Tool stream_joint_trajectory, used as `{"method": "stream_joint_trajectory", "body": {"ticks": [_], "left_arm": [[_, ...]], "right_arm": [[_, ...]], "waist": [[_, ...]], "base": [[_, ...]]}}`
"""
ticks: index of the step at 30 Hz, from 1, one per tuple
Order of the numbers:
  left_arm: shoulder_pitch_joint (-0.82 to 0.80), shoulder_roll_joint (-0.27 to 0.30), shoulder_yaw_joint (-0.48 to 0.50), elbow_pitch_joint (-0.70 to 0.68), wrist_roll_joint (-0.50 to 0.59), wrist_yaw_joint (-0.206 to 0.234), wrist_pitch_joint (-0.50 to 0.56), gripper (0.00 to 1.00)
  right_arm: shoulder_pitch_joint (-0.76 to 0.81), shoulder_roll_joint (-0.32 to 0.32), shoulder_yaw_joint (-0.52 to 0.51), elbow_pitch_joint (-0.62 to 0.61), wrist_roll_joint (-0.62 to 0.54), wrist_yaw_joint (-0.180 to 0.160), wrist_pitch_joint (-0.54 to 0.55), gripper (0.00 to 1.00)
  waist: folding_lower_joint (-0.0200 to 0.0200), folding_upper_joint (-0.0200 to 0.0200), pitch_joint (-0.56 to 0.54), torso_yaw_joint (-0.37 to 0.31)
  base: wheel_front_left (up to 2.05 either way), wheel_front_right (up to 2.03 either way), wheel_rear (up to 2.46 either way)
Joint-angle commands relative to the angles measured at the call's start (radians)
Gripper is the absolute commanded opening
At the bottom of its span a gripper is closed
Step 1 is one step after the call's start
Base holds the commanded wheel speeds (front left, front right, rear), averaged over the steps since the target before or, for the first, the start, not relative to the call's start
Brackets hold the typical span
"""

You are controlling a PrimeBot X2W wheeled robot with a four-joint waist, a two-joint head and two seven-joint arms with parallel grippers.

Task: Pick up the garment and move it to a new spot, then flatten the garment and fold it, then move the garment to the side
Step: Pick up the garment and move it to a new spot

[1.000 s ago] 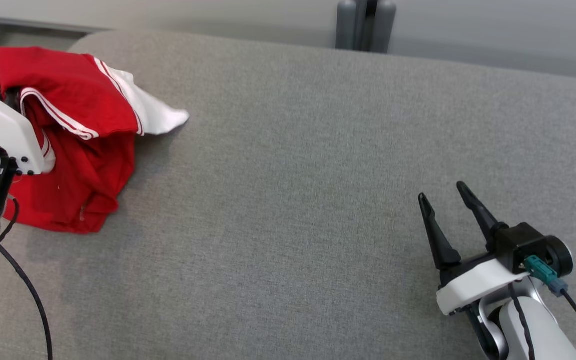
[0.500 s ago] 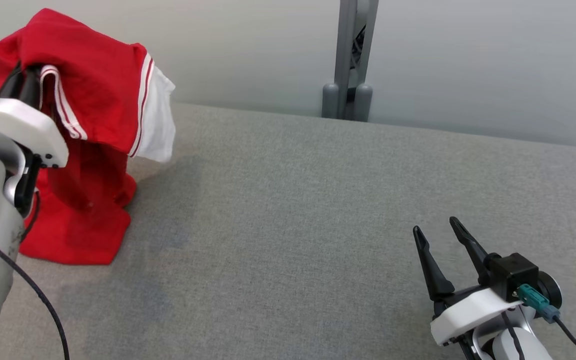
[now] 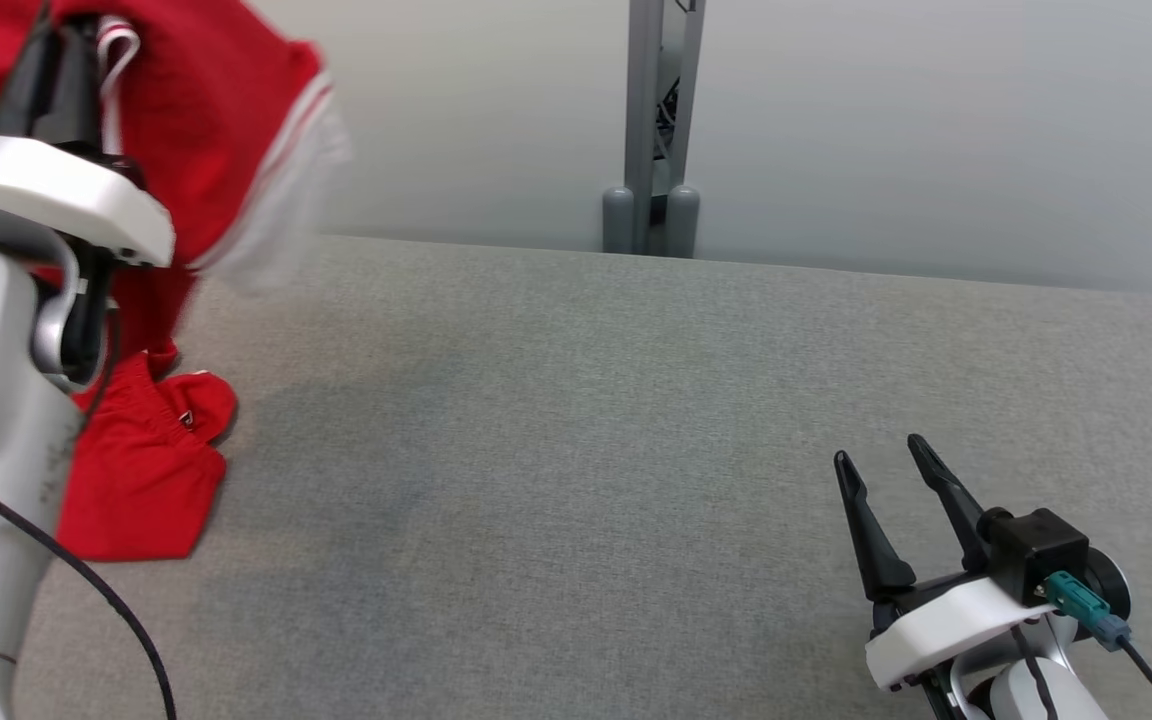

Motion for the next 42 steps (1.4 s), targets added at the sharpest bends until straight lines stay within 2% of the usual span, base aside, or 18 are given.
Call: {"method": "stream_joint_trajectory", "body": {"ticks": [1,9,13,24,25,32,41,42], "left_arm": [[0.024,-0.015,0.010,-0.028,0.009,-0.007,-0.004,0.00],[0.102,-0.115,-0.009,-0.119,0.016,-0.054,-0.004,0.00],[0.132,-0.161,-0.061,-0.129,0.027,-0.076,-0.004,0.00],[0.172,-0.283,-0.184,-0.110,0.060,-0.093,-0.003,0.00],[0.172,-0.283,-0.184,-0.110,0.060,-0.093,-0.003,0.00],[0.153,-0.311,-0.225,-0.073,0.084,-0.108,-0.004,0.00],[0.118,-0.265,-0.291,0.234,0.127,-0.116,0.008,0.00],[0.116,-0.264,-0.294,0.270,0.127,-0.116,0.008,0.22]], "right_arm": [[-0.007,-0.005,-0.007,-0.007,0.005,0.000,-0.001,1.00],[-0.018,-0.005,-0.042,-0.025,-0.013,0.000,-0.001,1.00],[-0.020,-0.005,-0.071,-0.037,-0.024,0.000,-0.001,1.00],[-0.041,-0.005,-0.133,-0.063,-0.047,0.000,-0.001,1.00],[-0.041,-0.005,-0.133,-0.063,-0.047,0.000,-0.001,1.00],[-0.060,-0.005,-0.140,-0.077,-0.021,0.000,-0.001,1.00],[-0.070,-0.004,-0.123,-0.084,0.020,0.000,-0.001,1.00],[-0.070,-0.005,-0.123,-0.084,0.025,0.000,-0.001,1.00]], "waist": [[0.0000,0.0000,-0.001,-0.012],[0.0000,0.0000,-0.007,-0.103],[0.0000,0.0000,-0.002,-0.165],[0.0000,0.0000,0.049,-0.368],[0.0000,0.0000,0.049,-0.368],[0.0000,0.0000,0.113,-0.493],[0.0000,0.0000,0.173,-0.581],[0.0000,0.0000,0.176,-0.584]], "base": [[0.00,0.00,0.00],[0.00,0.00,0.00],[0.00,0.00,0.00],[0.00,0.00,0.00],[0.00,0.00,0.00],[0.00,0.00,0.00],[0.00,0.00,0.00],[0.00,0.00,0.00]]}}
